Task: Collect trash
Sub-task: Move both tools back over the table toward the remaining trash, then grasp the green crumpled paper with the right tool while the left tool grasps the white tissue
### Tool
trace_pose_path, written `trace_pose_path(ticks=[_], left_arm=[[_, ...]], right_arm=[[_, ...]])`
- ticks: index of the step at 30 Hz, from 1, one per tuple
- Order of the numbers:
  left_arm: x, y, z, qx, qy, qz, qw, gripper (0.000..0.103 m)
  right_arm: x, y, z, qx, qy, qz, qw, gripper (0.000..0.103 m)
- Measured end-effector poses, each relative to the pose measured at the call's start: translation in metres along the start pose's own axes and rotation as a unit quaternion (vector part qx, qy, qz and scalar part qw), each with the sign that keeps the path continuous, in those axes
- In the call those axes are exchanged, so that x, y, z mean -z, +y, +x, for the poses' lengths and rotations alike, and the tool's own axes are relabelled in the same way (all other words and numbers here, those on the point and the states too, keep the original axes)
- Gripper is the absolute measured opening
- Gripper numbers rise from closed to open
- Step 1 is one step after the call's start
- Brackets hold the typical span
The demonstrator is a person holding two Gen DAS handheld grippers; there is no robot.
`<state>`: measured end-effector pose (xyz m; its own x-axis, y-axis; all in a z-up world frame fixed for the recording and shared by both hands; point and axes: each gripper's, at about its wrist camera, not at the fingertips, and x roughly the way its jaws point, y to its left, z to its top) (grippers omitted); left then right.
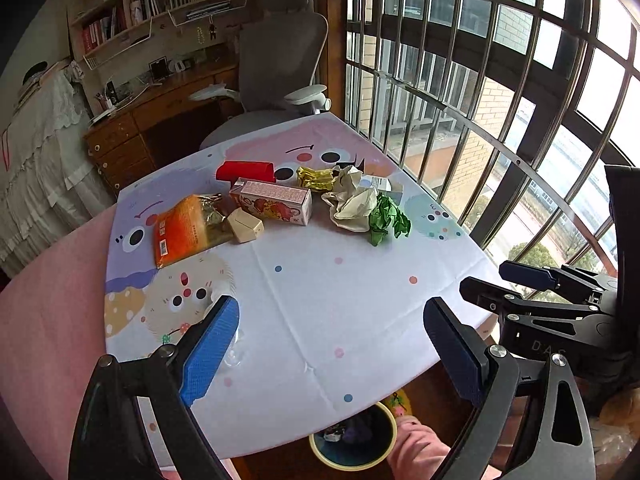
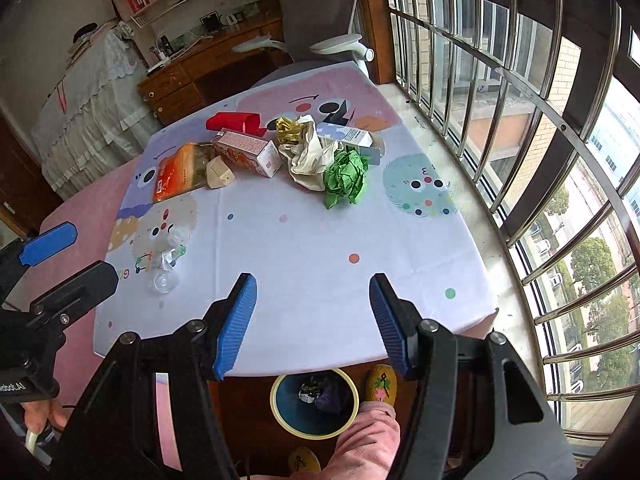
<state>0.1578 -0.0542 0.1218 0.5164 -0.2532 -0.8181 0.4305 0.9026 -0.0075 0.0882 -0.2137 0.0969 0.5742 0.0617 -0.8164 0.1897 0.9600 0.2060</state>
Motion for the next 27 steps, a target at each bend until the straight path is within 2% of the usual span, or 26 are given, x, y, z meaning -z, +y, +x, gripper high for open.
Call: trace_pose_path(ticks=[4, 9, 13, 15, 19, 20, 22, 27], left_arm=[[-0.041, -0.007, 0.066, 0.011, 0.04, -0.02, 0.999, 0.093], [-0.076, -0.009, 0.148, -0.011, 0.087, -0.041, 0.9953, 0.087], [-0.096, -0.004, 0.192, -0.021, 0.112, -0.061, 0.9917, 0.087], [-0.102, -0.001, 0.204, -0.026, 0.117, -0.065, 0.9907, 0.087], [-0.115, 0.001, 0.222, -0.03, 0.124, -0.067, 0.9895, 0.087], [-0.117, 0.001, 0.225, -0.031, 0.126, -0.066, 0.9894, 0.087], [-0.122, -0.001, 0.228, -0.031, 0.127, -0.063, 0.9894, 0.087], [-0.139, -0.01, 0.243, -0.021, 0.128, -0.053, 0.9901, 0.087]], right_arm=[[-0.048, -0.035, 0.062, -0.021, 0.03, 0.008, 0.999, 0.053], [-0.096, -0.065, 0.134, -0.052, 0.071, 0.012, 0.996, 0.053], [-0.123, -0.077, 0.19, -0.069, 0.103, 0.009, 0.992, 0.053], [-0.13, -0.079, 0.214, -0.076, 0.118, 0.01, 0.99, 0.053], [-0.131, -0.079, 0.251, -0.094, 0.151, 0.006, 0.984, 0.045], [-0.13, -0.078, 0.256, -0.108, 0.155, 0.007, 0.982, 0.044], [-0.129, -0.075, 0.262, -0.132, 0.16, 0.002, 0.978, 0.033], [-0.132, -0.073, 0.268, -0.167, 0.17, -0.015, 0.971, 0.022]])
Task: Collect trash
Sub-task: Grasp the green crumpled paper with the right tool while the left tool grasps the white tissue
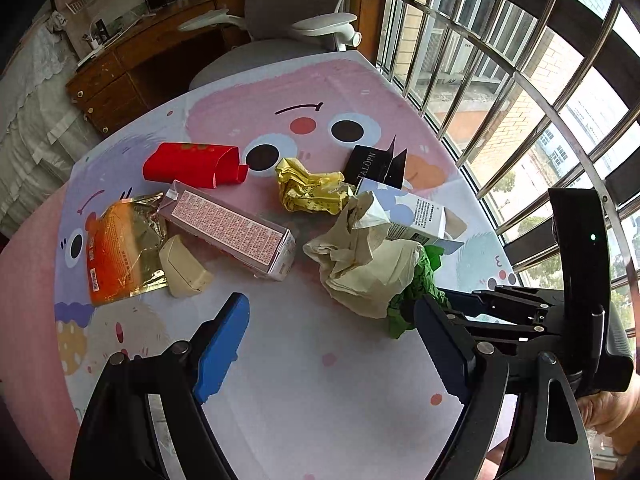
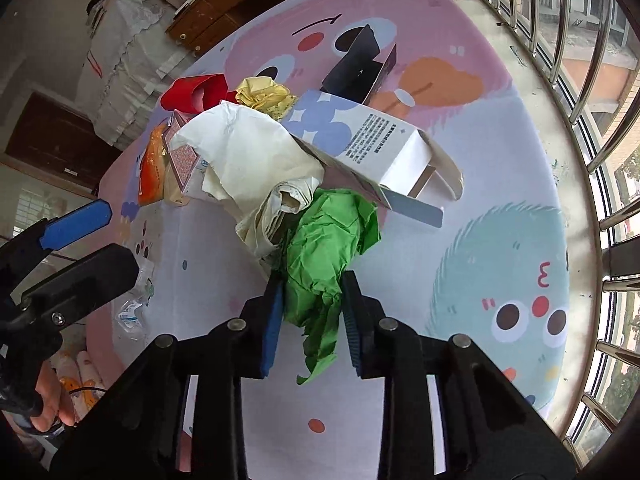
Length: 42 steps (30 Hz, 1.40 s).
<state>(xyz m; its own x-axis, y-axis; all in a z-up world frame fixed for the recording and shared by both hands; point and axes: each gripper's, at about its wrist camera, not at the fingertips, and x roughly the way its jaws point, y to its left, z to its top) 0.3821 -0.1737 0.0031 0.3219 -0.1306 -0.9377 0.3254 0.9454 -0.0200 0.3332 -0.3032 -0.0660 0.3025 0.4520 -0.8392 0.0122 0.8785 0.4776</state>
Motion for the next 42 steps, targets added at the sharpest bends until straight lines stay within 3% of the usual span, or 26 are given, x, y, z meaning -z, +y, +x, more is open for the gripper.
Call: trace_pose_path(ticks=[7, 13, 15, 19, 22, 24, 25, 26, 27, 35, 42], left_arm=[[-0.036, -0.021, 0.027, -0.01, -0.001, 0.043, 0.999, 0.086], [-0.056, -0.033, 0.061, -0.01, 0.028, 0.077, 0.9966, 0.074], [-0.056, -0.037, 0.073, -0.02, 0.045, 0.087, 0.995, 0.062], [-0.051, -0.041, 0.094, -0.023, 0.076, 0.09, 0.9928, 0.053], [-0.046, -0.044, 0.097, -0.035, 0.069, 0.1, 0.992, 0.048], [-0.043, -0.045, 0.098, -0.055, 0.067, 0.107, 0.9906, 0.03], [-0.041, -0.045, 0.1, -0.057, 0.071, 0.107, 0.9901, 0.029], [-0.04, -0.043, 0.1, -0.056, 0.072, 0.103, 0.9905, 0.018], [-0.038, -0.042, 0.098, -0.054, 0.072, 0.097, 0.9912, 0.011], [-0.011, -0.028, 0.054, -0.04, 0.041, 0.063, 0.9964, 0.011], [0.044, -0.015, -0.02, -0.021, 0.003, 0.054, 0.9983, 0.011]], right_arm=[[0.001, -0.02, -0.016, -0.023, -0.005, 0.009, 1.0, 0.021], [0.007, -0.039, -0.023, -0.021, -0.011, 0.034, 0.999, 0.021], [0.01, -0.046, -0.024, -0.021, -0.01, 0.041, 0.999, 0.021], [0.018, -0.054, -0.028, -0.024, -0.009, 0.047, 0.999, 0.021], [0.02, -0.053, -0.028, -0.024, -0.01, 0.047, 0.999, 0.02], [0.02, -0.051, -0.027, -0.023, -0.012, 0.047, 0.999, 0.02], [0.021, -0.05, -0.027, -0.022, -0.012, 0.046, 0.999, 0.02], [0.022, -0.048, -0.027, -0.021, -0.013, 0.046, 0.999, 0.02], [0.023, -0.047, -0.028, -0.02, -0.014, 0.046, 0.999, 0.02], [0.041, -0.029, -0.038, -0.014, -0.021, 0.039, 0.999, 0.02], [0.079, 0.01, -0.057, -0.012, -0.034, 0.027, 0.999, 0.02]])
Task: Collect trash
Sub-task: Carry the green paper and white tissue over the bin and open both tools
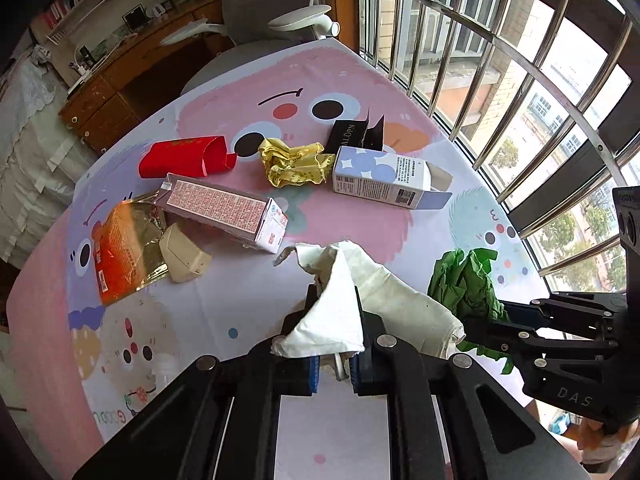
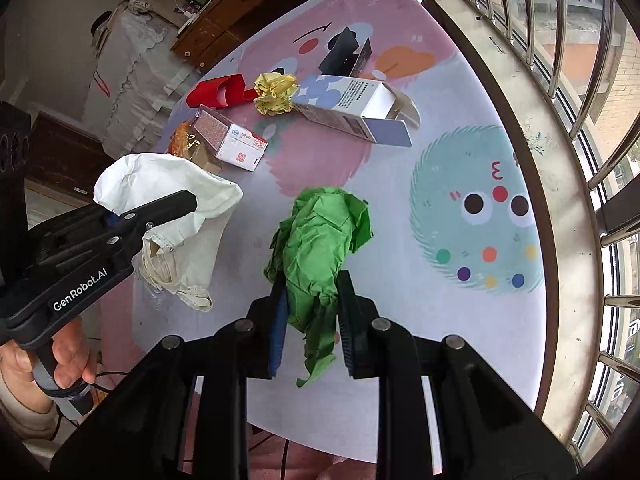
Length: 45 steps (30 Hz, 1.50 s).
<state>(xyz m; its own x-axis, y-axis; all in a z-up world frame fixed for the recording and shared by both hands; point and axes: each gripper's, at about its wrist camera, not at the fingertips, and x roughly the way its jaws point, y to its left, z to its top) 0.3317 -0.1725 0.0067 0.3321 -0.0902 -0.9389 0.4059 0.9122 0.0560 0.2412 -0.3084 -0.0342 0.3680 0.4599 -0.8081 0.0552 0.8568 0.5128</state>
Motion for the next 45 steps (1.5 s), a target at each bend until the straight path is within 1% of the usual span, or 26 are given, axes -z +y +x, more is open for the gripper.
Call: trace_pose_path(ticks=[4, 7, 10, 14, 18, 20, 23, 26, 31, 34, 39, 45], left_arm=[[0.044, 0.011, -0.043, 0.013, -0.019, 0.003, 0.9997, 0.011], [0.086, 0.019, -0.074, 0.019, -0.034, 0.011, 0.9992, 0.011], [0.131, 0.029, -0.099, 0.023, -0.046, 0.017, 0.9985, 0.011], [0.197, 0.041, -0.125, 0.029, -0.051, 0.028, 0.9979, 0.011], [0.26, 0.047, -0.139, 0.038, -0.046, 0.038, 0.9975, 0.011], [0.287, 0.049, -0.142, 0.041, -0.04, 0.04, 0.9976, 0.011], [0.321, 0.05, -0.144, 0.049, -0.028, 0.038, 0.9977, 0.011], [0.348, 0.047, -0.142, 0.054, -0.016, 0.036, 0.9978, 0.011], [0.381, 0.035, -0.118, 0.063, 0.016, 0.03, 0.9974, 0.011], [0.401, 0.025, -0.091, 0.064, 0.048, 0.02, 0.9966, 0.011], [0.426, 0.007, -0.032, 0.052, 0.087, 0.001, 0.9948, 0.011], [0.447, 0.008, 0.066, 0.046, 0.121, -0.05, 0.9904, 0.011]], right_arm=[[0.036, 0.036, -0.018, 0.002, -0.019, -0.009, 1.0, 0.02], [0.071, 0.065, -0.029, 0.004, -0.032, -0.012, 0.999, 0.02], [0.112, 0.092, -0.035, 0.01, -0.041, -0.013, 0.999, 0.02], [0.168, 0.124, -0.039, 0.016, -0.053, 0.0, 0.998, 0.02], [0.223, 0.145, -0.044, 0.027, -0.062, 0.009, 0.998, 0.02], [0.248, 0.152, -0.045, 0.031, -0.058, 0.016, 0.998, 0.02], [0.282, 0.159, -0.043, 0.037, -0.042, 0.021, 0.998, 0.02], [0.308, 0.161, -0.038, 0.047, -0.025, 0.024, 0.998, 0.02], [0.342, 0.148, -0.02, 0.058, 0.01, 0.038, 0.998, 0.02], [0.36, 0.13, 0.002, 0.057, 0.037, 0.056, 0.996, 0.02], [0.386, 0.094, 0.057, 0.055, 0.079, 0.074, 0.993, 0.02], [0.398, 0.043, 0.136, 0.064, 0.11, 0.08, 0.989, 0.02]])
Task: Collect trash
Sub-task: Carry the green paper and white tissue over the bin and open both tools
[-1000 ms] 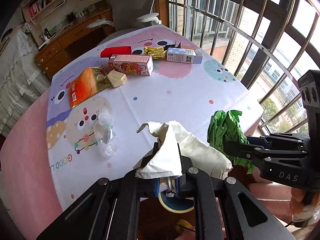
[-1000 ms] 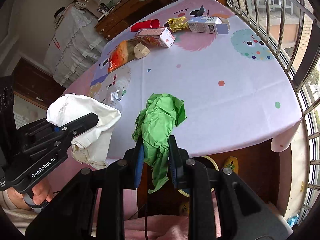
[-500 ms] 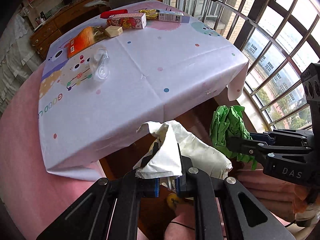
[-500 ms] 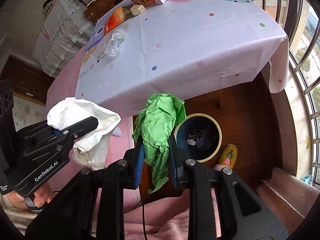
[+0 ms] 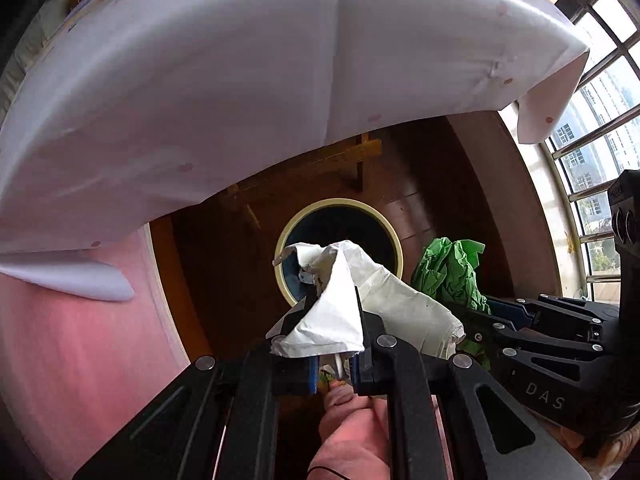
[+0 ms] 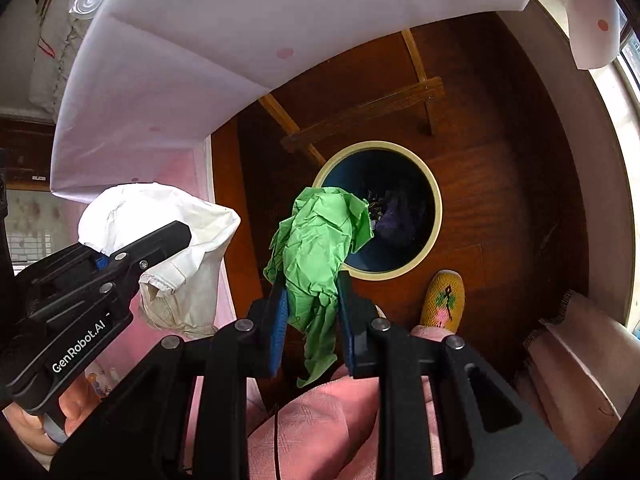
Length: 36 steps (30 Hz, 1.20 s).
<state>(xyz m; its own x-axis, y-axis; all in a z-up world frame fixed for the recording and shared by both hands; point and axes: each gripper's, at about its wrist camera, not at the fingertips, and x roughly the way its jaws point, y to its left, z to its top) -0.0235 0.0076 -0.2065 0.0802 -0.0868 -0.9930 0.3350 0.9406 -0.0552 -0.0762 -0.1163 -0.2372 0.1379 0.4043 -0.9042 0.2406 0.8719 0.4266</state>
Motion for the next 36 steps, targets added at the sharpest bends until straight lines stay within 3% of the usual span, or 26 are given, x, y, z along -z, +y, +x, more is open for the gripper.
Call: trace_pose_path(ticks=[5, 11, 13, 15, 16, 21, 27, 31, 36], left_arm=[[-0.004, 0.014, 0.077, -0.006, 0.015, -0.033, 0.9993, 0.011], [-0.002, 0.029, 0.139, -0.002, 0.034, -0.062, 0.9975, 0.014], [0.002, 0.029, 0.153, 0.002, 0.041, -0.067, 0.9969, 0.026], [0.003, 0.032, 0.161, 0.001, 0.041, -0.072, 0.9966, 0.049], [0.004, 0.033, 0.164, -0.002, 0.042, -0.073, 0.9964, 0.054], [0.002, 0.041, 0.168, -0.009, 0.042, -0.08, 0.9959, 0.067], [-0.002, 0.051, 0.156, -0.009, 0.027, -0.083, 0.9961, 0.077], [-0.004, 0.054, 0.135, -0.005, 0.021, -0.086, 0.996, 0.087], [-0.003, 0.054, 0.095, 0.002, 0.009, -0.084, 0.9964, 0.089]], right_arm=[[-0.02, -0.024, 0.067, 0.017, 0.018, 0.001, 1.0, 0.02], [-0.041, -0.044, 0.131, 0.04, 0.042, -0.003, 0.998, 0.021], [-0.045, -0.051, 0.144, 0.042, 0.045, 0.003, 0.998, 0.026], [-0.049, -0.057, 0.155, 0.046, 0.052, 0.014, 0.998, 0.03], [-0.05, -0.06, 0.158, 0.047, 0.054, 0.017, 0.997, 0.033], [-0.049, -0.063, 0.163, 0.05, 0.06, 0.01, 0.997, 0.048], [-0.054, -0.054, 0.152, 0.055, 0.041, 0.005, 0.998, 0.057], [-0.056, -0.042, 0.133, 0.055, 0.028, 0.005, 0.998, 0.059], [-0.056, -0.023, 0.102, 0.051, 0.01, 0.005, 0.999, 0.06]])
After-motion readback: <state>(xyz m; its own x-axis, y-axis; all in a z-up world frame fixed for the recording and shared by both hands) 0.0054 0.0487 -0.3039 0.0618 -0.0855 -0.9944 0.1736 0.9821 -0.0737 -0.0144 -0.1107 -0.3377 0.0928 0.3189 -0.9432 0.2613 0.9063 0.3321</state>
